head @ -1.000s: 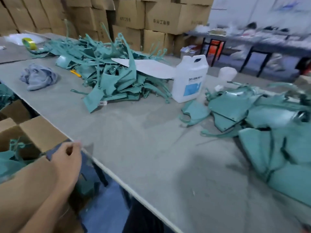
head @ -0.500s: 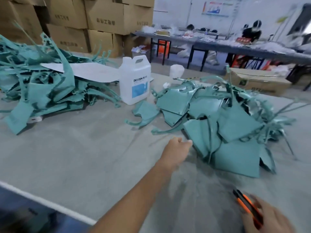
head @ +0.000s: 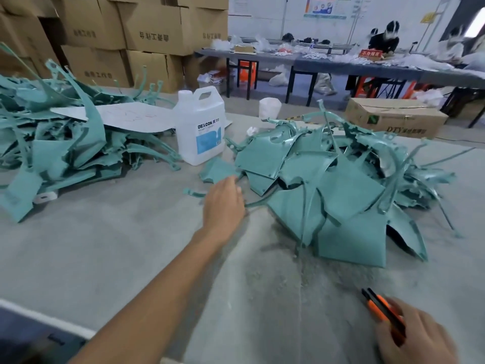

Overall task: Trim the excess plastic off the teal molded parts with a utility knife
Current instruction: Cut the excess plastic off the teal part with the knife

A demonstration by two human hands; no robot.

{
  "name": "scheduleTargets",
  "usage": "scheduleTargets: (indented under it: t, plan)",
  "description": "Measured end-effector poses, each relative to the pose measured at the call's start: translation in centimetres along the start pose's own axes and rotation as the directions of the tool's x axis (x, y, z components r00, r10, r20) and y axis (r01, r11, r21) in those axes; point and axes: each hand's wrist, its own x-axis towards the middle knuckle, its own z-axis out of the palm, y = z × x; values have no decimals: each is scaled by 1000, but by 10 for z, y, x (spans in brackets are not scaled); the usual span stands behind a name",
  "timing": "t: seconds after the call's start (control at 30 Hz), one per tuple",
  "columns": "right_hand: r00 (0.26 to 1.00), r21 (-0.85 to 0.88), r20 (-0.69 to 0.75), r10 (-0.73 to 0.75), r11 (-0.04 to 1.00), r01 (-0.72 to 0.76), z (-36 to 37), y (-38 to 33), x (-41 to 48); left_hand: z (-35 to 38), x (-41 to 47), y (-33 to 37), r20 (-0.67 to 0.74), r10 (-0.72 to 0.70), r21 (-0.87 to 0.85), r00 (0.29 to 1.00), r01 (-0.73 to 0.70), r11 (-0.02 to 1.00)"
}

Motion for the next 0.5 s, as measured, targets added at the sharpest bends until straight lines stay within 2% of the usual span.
scheduleTargets:
  t: [0.07,0.13,0.2,0.27,0.3,0.37,0.4,0.47,0.5]
  plan:
    - [997,11,-72,21,1000,-20,2,0,-2,-12,8,-41,182,-90,241,979,44,970]
    - [994,13,-88,61,998,-60,1,-2,-3,-21,5,-73,332,-232,365,914,103,925]
    - [988,-25,-138,61,998,-65,3,-5,-2,-22,-4,-90,247,-219,371,944,116,921]
    - [986,-23,-154,66,997,-70,5,-8,-2,-17,-14,-82,76,-126,234,989,105,967]
    - [984,-7,-167,67,998,-69,5,-9,-2,-13,-18,-71,42,-111,106,993,106,989]
    - [977,12,-205,53,999,-52,7,-10,-3,-4,-29,-36,95,-93,-151,991,106,983]
    - [975,10,-217,41,999,-39,8,-10,-4,2,-35,-15,113,-57,-224,992,81,971]
    - [974,17,-226,17,1000,-14,9,-8,-5,22,-48,26,111,48,-269,993,-16,963]
    - [971,25,-237,13,1000,-7,10,-8,-5,32,-54,44,163,77,-250,984,-35,968]
